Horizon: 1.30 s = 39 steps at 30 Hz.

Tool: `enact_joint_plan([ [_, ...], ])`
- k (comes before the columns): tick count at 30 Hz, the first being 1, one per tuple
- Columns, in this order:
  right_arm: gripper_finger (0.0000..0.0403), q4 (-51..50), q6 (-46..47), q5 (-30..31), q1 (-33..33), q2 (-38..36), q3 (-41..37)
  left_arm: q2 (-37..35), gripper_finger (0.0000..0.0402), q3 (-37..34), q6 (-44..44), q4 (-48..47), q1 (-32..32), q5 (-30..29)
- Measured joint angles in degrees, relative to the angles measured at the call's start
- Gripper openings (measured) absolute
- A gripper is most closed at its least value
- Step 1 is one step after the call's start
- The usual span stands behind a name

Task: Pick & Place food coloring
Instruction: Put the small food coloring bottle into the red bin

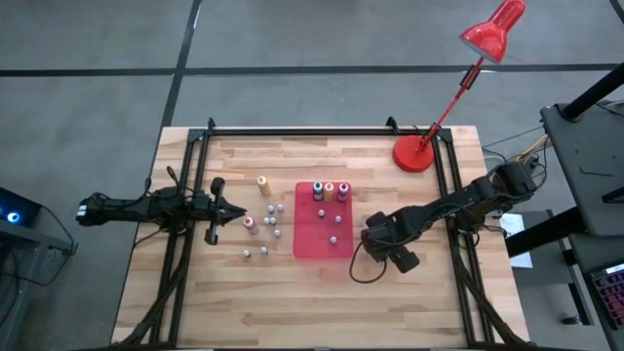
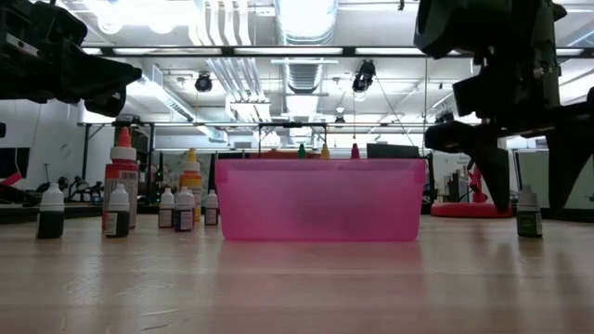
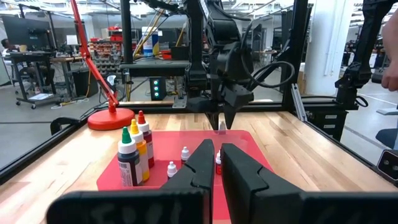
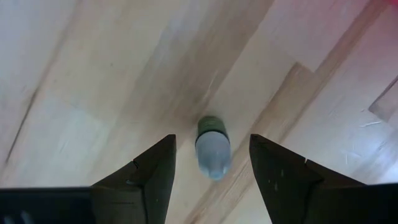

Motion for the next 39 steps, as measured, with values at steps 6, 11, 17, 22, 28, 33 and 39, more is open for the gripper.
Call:
enact_joint_plan([
  [6,0.0185,0.9,0.9,0.0,0.0,0.0,-0.7,0.0,0.0003,0.0,0.0,0.0,0.0,0.0],
  [11,0.0161,1.1,0.8,-0.1,0.0,0.0,-0.9,0.0,0.0003,0.0,0.0,0.0,0.0,0.0],
  [17,0.011,1.3,0.7,-0.2,0.0,0.0,-1.0,0.0,0.0003,0.0,0.0,0.0,0.0,0.0],
  [22,0.0072,1.5,0.6,-0.2,0.0,0.0,-1.0,0.0,0.0003,0.0,0.0,0.0,0.0,0.0],
  [28,0.0069,1.7,0.6,-0.2,0.0,0.0,-1.0,0.0,0.0003,0.0,0.0,0.0,0.0,0.0],
  [33,0.0076,-0.1,0.6,-0.2,0.0,-0.4,-0.2,0.0,0.0003,0.0,0.0,0.0,0.0,0.0],
  [39,0.0067,-5.9,0.6,-0.2,0.0,-1.7,5.7,0.0,0.0003,0.0,0.0,0.0,0.0,0.0],
])
